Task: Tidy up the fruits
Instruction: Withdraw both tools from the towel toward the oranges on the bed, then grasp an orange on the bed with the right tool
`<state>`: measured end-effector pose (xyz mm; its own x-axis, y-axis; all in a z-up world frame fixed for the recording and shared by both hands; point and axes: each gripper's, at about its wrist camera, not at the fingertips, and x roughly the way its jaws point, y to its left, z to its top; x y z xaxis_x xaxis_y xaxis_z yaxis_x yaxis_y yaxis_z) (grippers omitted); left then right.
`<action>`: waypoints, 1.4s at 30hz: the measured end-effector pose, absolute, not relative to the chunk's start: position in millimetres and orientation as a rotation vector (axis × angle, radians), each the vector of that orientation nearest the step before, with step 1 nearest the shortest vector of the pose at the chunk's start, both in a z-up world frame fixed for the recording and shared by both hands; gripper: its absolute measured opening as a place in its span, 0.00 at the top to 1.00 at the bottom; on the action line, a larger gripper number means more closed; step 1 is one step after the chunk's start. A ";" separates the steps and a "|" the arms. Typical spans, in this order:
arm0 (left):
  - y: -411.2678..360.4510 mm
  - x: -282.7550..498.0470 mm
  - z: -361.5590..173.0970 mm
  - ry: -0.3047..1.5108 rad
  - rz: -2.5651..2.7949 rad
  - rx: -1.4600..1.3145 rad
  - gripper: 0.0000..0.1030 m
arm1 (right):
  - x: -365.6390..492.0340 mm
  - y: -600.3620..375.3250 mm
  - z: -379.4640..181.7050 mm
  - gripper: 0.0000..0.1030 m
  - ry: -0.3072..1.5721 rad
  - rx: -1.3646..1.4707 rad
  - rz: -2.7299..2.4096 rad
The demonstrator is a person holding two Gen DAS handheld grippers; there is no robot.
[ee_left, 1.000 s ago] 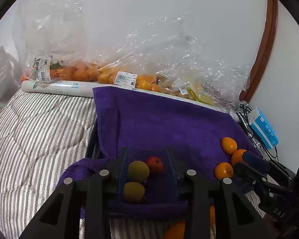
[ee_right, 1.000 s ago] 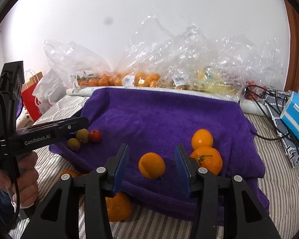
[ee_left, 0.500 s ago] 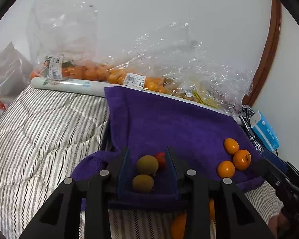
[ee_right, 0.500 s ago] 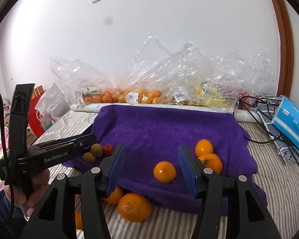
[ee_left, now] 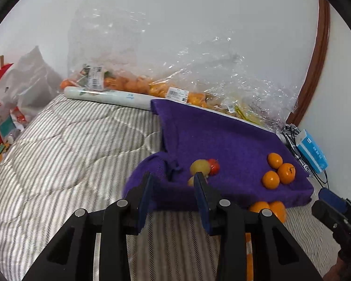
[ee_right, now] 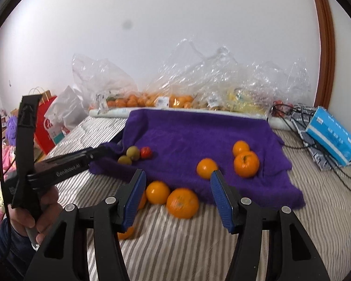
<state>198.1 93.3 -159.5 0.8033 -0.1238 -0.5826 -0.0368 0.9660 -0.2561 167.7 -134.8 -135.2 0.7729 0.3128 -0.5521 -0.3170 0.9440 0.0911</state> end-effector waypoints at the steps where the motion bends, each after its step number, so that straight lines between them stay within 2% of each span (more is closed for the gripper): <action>1: 96.2 194.3 -159.8 0.639 -0.046 -0.263 0.67 | 165.8 -134.0 -136.3 0.44 0.602 -0.004 0.342; 8: 105.3 175.7 -162.8 0.652 -0.020 -0.243 0.67 | 155.0 -123.2 -146.7 0.45 0.642 -0.010 0.340; 13: 115.1 168.4 -164.8 0.663 0.002 -0.264 0.67 | 152.2 -112.5 -155.9 0.51 0.664 -0.029 0.363; 20: 120.1 170.2 -169.2 0.684 0.011 -0.287 0.67 | 148.8 -100.5 -169.4 0.51 0.711 0.010 0.462; 29: 120.7 173.0 -170.1 0.690 0.010 -0.294 0.67 | 153.5 -70.1 -191.3 0.51 0.806 -0.082 0.502; 30: 121.7 173.4 -170.3 0.692 0.010 -0.300 0.67 | 155.4 -68.5 -192.7 0.52 0.815 -0.090 0.500; 32: 122.7 173.8 -170.5 0.693 0.010 -0.307 0.67 | 156.6 -65.8 -194.7 0.60 0.825 -0.102 0.499; 42: 122.6 175.1 -171.9 0.698 0.014 -0.299 0.67 | 148.6 -82.1 -181.6 0.62 0.762 -0.082 0.493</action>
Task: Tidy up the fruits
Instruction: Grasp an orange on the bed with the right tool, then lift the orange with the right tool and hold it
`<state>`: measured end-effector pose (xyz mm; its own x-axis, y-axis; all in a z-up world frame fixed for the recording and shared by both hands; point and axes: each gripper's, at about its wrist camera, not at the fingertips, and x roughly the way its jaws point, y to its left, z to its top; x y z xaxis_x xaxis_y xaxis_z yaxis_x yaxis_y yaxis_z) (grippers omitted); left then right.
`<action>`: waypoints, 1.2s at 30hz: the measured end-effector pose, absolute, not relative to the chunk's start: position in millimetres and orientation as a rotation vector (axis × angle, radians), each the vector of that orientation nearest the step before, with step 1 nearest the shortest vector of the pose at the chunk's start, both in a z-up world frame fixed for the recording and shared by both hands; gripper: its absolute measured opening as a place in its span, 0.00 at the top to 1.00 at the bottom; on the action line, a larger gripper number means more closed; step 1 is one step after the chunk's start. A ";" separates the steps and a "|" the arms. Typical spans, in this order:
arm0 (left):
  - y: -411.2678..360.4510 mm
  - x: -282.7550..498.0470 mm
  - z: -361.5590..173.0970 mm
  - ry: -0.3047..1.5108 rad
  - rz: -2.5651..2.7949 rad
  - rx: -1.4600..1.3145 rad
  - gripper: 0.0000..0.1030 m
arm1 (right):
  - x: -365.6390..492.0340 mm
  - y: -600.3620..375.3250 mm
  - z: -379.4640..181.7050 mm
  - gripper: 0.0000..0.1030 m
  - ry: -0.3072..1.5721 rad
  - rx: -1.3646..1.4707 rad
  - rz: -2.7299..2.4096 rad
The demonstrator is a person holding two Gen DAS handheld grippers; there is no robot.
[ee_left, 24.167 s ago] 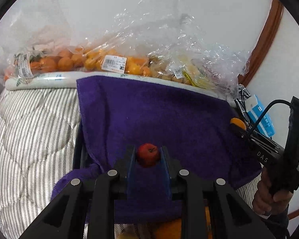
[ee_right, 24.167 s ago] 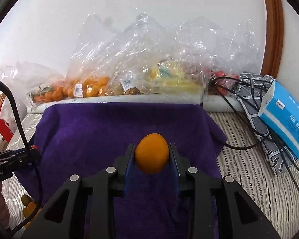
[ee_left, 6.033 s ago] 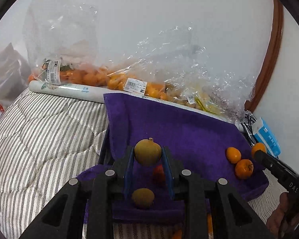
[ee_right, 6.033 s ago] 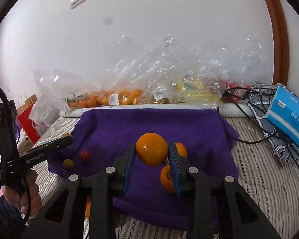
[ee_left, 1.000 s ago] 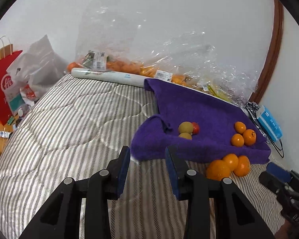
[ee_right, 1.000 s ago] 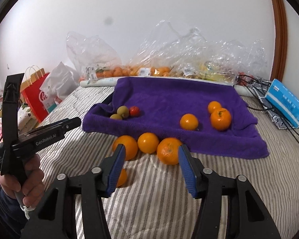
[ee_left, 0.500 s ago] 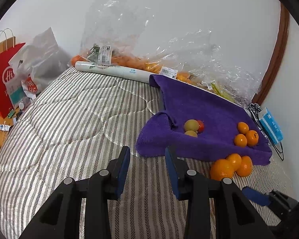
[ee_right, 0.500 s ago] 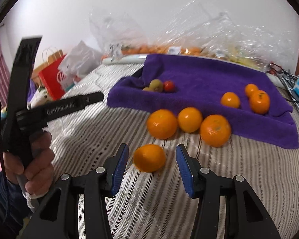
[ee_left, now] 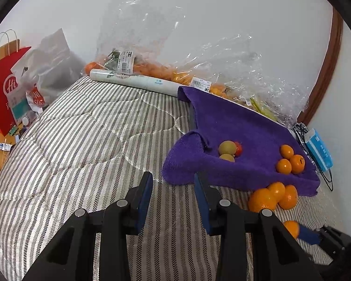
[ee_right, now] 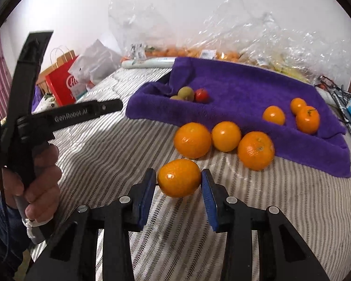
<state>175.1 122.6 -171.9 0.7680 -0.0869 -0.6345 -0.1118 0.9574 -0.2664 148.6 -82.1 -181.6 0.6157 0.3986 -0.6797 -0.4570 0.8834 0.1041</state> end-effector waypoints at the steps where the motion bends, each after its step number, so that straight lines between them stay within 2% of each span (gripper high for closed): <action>1: 122.1 175.2 -172.0 0.699 0.011 -0.298 0.67 | 148.8 -85.6 -179.6 0.62 0.759 -0.079 0.484; 16: 114.8 173.1 -171.7 0.691 -0.015 -0.272 0.67 | 152.9 -155.8 -160.9 0.62 0.686 0.020 0.345; 36: 109.2 171.1 -168.8 0.663 -0.031 -0.254 0.67 | 167.2 -181.4 -178.5 0.62 0.674 0.041 0.258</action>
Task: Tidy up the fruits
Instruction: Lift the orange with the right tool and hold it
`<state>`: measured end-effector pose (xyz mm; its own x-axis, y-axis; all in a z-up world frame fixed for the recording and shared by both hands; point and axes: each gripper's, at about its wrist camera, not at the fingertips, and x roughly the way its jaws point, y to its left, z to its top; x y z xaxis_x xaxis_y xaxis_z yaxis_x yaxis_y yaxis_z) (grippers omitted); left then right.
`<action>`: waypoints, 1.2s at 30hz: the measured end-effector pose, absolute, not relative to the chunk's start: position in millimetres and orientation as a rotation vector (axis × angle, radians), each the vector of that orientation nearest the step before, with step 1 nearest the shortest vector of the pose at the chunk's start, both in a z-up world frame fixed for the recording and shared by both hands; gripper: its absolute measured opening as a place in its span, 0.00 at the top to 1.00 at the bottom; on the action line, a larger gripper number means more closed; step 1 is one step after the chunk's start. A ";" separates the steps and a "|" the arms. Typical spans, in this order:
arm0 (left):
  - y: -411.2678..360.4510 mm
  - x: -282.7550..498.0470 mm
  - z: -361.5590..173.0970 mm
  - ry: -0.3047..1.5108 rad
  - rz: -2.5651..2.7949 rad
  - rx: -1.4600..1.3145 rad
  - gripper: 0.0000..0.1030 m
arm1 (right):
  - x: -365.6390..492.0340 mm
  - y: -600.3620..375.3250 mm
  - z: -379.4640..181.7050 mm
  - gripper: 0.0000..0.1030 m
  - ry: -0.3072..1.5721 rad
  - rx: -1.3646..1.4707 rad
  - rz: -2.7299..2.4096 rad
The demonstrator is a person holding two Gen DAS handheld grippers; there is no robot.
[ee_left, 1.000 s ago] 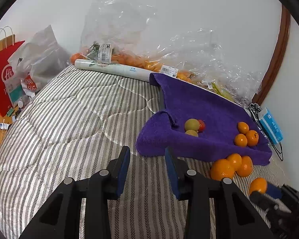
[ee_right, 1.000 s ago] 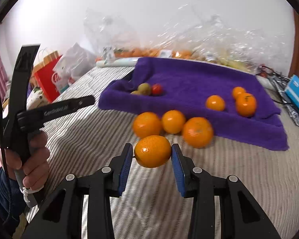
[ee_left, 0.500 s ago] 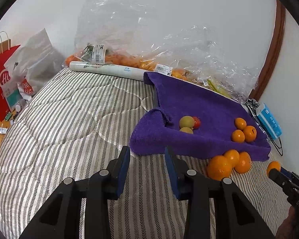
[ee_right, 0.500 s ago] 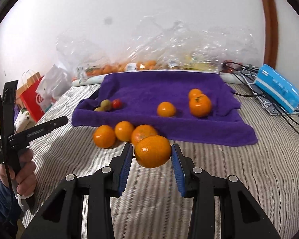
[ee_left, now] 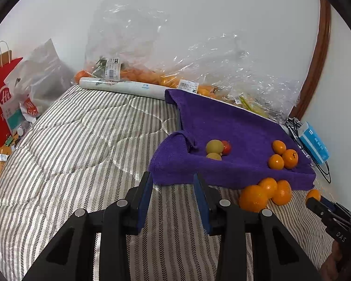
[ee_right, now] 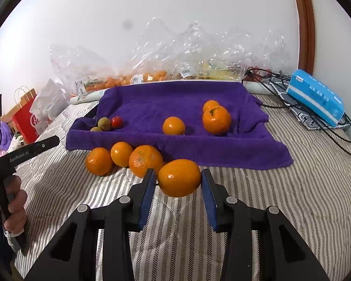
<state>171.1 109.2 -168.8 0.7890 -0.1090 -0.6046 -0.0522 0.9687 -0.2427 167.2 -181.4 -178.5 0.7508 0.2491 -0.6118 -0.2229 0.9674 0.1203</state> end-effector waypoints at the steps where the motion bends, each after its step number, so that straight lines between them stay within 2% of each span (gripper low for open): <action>1: 108.9 171.2 -168.7 0.662 -0.035 -0.254 0.67 | 167.3 -181.6 -178.5 0.62 0.674 0.042 0.261; 13: 100.0 165.9 -163.2 0.622 -0.070 -0.212 0.67 | 165.8 -177.0 -178.6 0.62 0.673 0.026 0.278; 36: 94.4 171.6 -170.4 0.674 -0.114 -0.216 0.66 | 163.5 -181.7 -177.7 0.62 0.662 0.060 0.309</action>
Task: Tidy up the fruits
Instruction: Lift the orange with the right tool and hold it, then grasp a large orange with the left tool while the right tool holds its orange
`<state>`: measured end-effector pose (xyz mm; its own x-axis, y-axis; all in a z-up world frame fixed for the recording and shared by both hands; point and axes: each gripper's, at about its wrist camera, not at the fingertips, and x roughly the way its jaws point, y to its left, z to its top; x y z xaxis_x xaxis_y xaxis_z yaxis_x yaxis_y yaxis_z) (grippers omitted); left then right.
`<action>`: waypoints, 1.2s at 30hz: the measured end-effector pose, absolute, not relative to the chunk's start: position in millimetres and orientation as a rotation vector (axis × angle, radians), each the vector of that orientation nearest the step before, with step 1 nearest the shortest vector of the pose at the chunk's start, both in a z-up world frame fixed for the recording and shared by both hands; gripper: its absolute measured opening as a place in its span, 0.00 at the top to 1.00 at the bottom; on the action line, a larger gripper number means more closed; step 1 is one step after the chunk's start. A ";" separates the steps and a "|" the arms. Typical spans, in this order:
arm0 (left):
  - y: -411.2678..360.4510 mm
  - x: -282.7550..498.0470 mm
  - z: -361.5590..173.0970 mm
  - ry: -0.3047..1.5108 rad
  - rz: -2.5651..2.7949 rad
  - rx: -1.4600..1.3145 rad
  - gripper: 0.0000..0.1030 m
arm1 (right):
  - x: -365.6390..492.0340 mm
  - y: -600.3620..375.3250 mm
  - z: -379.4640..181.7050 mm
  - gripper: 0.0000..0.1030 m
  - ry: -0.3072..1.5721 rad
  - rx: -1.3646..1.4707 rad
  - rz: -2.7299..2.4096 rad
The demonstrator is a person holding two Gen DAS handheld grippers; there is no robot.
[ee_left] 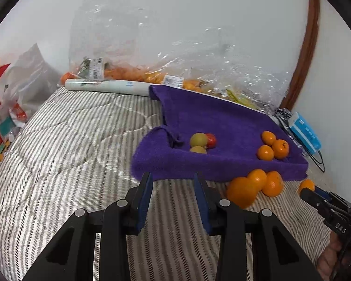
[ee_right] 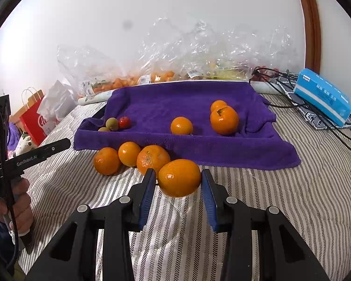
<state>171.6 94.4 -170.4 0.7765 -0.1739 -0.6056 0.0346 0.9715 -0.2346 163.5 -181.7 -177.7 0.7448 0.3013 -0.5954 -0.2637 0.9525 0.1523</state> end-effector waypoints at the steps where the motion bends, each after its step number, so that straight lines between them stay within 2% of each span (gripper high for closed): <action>1: 91.9 171.2 -170.6 0.677 -0.135 -0.214 0.63 | 163.4 -181.6 -177.5 0.62 0.661 0.056 0.308; 7: 71.7 173.6 -169.6 0.696 -0.267 -0.223 0.56 | 158.3 -186.3 -173.5 0.62 0.627 0.014 0.289; 20: 8.4 194.2 -183.1 0.813 -0.326 -0.094 0.53 | 158.1 -208.7 -175.0 0.62 0.630 0.031 0.276; 25: 5.1 200.8 -188.1 0.842 -0.325 -0.106 0.53 | 163.4 -213.5 -177.9 0.62 0.658 0.071 0.297; 27: 6.3 202.4 -189.2 0.851 -0.332 -0.118 0.61 | 165.9 -214.6 -179.5 0.62 0.671 0.085 0.298; 28: 7.9 202.4 -189.4 0.851 -0.343 -0.132 0.62 | 166.7 -215.0 -180.1 0.62 0.676 0.091 0.304; 36: 15.6 193.9 -181.5 0.785 -0.372 -0.179 0.63 | 163.9 -211.5 -179.1 0.62 0.666 0.065 0.283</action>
